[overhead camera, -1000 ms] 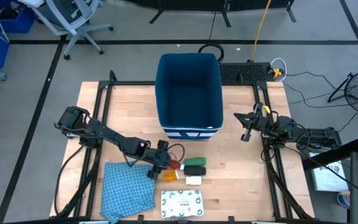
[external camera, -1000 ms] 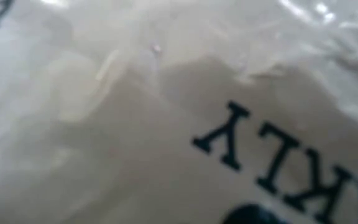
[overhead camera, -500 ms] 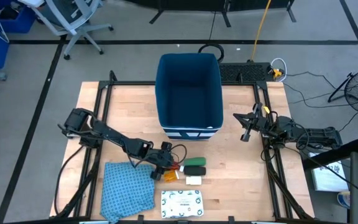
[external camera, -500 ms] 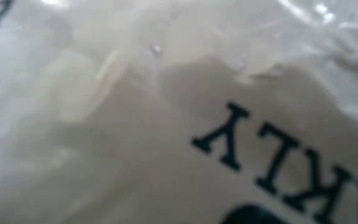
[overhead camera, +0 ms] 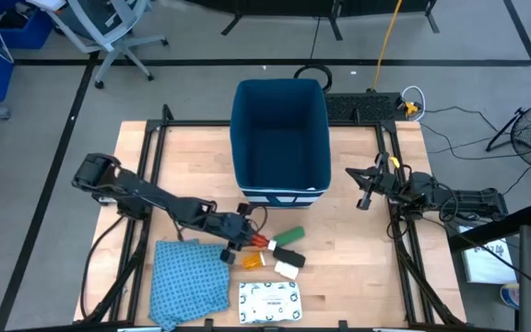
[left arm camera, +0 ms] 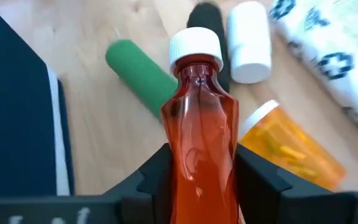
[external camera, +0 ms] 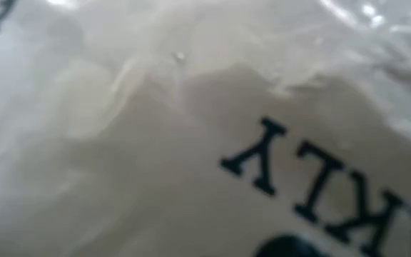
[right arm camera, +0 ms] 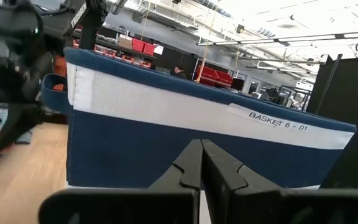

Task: Pick & place medical supplies in basket/bin
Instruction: Put the brown bottle into the basket

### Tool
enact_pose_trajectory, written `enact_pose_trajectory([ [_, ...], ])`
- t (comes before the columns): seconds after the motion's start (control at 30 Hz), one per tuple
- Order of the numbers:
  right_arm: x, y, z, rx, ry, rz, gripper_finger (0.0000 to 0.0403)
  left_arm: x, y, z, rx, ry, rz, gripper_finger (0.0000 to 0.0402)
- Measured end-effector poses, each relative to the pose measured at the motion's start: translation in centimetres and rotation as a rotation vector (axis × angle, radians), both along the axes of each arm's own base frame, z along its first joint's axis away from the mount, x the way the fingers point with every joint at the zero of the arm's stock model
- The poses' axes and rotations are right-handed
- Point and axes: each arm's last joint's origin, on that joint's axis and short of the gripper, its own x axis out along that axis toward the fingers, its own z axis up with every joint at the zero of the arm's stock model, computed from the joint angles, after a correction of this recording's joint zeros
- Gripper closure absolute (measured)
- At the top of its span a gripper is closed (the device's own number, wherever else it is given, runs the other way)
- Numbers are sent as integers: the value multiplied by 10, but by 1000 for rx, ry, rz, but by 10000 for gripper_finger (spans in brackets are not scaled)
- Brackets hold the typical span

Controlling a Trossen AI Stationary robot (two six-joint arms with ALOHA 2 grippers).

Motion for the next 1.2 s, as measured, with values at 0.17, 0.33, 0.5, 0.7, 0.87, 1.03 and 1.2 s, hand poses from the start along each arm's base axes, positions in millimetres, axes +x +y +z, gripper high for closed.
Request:
enact_pose_trajectory([
  [0.17, 0, 0, 0, 0, -1, 0, 403, -20, 5, 38, 12, -67, -35, 241],
  [0.33, 0, 0, 0, 0, -1, 0, 403, -55, 16, 91, 30, -222, -71, 248],
  [0.5, 0, 0, 0, 0, 0, 0, 403, -102, 38, 138, 46, -389, -44, 239],
  [0.7, 0, 0, 0, 0, -1, 0, 403, -157, 66, 157, 23, -443, 37, 247],
  [0.87, 0, 0, 0, 0, 0, 0, 403, -180, 75, 131, 1, -522, 88, 252],
  [1.03, 0, 0, 0, 0, 0, 0, 403, -188, 82, 80, -70, -678, 169, 248],
  [1.2, 0, 0, 0, 0, 0, 0, 403, -192, 89, 38, -127, -791, 275, 246],
])
